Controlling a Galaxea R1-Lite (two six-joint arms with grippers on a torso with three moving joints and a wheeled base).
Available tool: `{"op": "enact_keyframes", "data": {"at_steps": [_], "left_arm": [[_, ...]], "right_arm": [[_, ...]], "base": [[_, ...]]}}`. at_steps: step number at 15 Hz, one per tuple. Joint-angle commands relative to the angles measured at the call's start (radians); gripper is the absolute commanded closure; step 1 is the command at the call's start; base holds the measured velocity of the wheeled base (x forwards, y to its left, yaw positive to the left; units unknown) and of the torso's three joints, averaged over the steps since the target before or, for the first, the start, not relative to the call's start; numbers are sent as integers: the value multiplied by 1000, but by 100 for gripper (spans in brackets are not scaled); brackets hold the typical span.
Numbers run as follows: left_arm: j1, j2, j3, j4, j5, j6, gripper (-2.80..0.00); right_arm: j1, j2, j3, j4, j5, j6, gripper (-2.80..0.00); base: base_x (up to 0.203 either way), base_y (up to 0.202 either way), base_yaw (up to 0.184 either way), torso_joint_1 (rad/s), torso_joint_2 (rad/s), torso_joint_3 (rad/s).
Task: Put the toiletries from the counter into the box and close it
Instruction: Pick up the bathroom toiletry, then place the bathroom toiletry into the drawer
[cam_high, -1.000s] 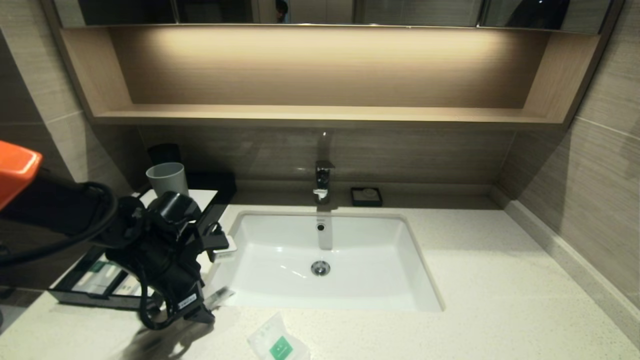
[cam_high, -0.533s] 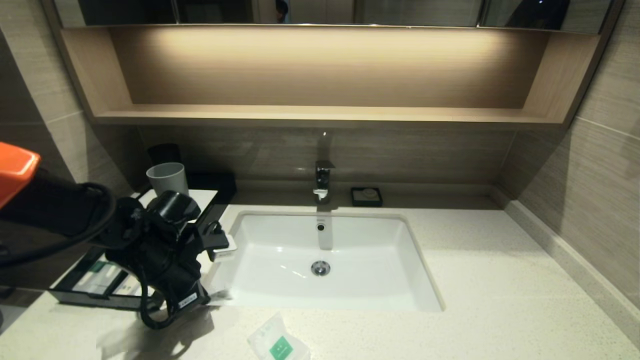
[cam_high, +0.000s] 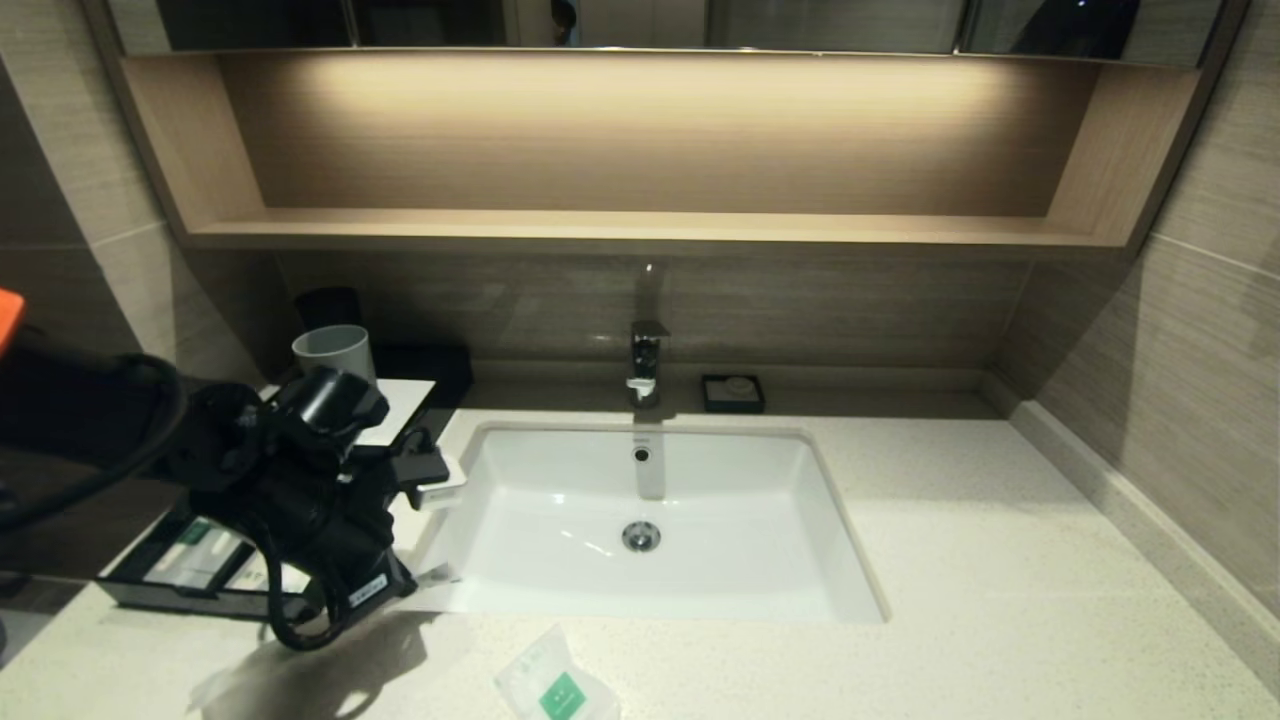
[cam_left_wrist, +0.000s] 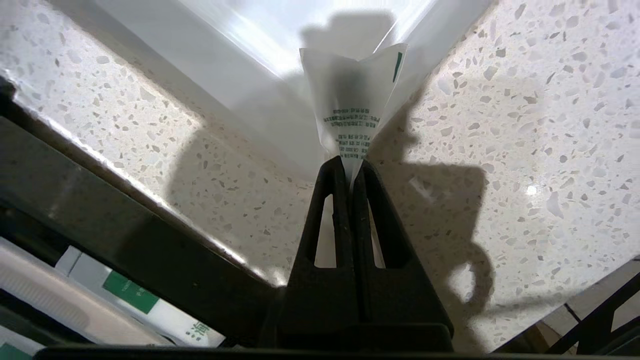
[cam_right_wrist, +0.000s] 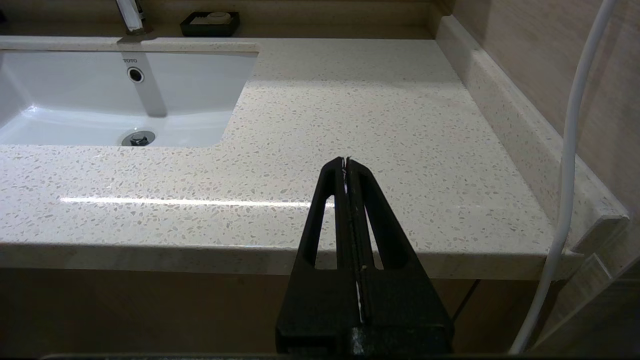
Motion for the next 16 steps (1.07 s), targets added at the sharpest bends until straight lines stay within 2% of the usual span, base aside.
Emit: {"op": "enact_keyframes", "data": {"at_steps": [1, 4, 7, 8, 9, 10, 13, 16], "left_arm": [[4, -46, -7, 5, 0, -18, 0], [7, -103, -24, 14, 1, -97, 0], [7, -143, -135, 126, 30, -249, 0], [9, -148, -187, 178, 52, -317, 0], [17, -150, -238, 235, 97, -401, 0], [32, -151, -275, 276, 145, -457, 0], [129, -140, -351, 355, 238, -544, 0], [223, -122, -408, 380, 289, -570, 0]], "right_arm": [[0, 0, 2, 0, 0, 0, 0], [0, 0, 0, 0, 0, 0, 0], [0, 0, 1, 0, 0, 0, 0], [0, 0, 0, 0, 0, 0, 0], [0, 0, 2, 0, 0, 0, 0], [0, 0, 2, 0, 0, 0, 0], [0, 0, 0, 0, 0, 0, 0], [0, 0, 0, 0, 0, 0, 0]], "base": [[0, 0, 0, 0, 0, 0], [0, 0, 0, 0, 0, 0], [0, 0, 0, 0, 0, 0], [0, 0, 0, 0, 0, 0], [0, 0, 0, 0, 0, 0], [0, 0, 0, 0, 0, 0], [0, 0, 0, 0, 0, 0], [0, 0, 0, 0, 0, 0]]}}
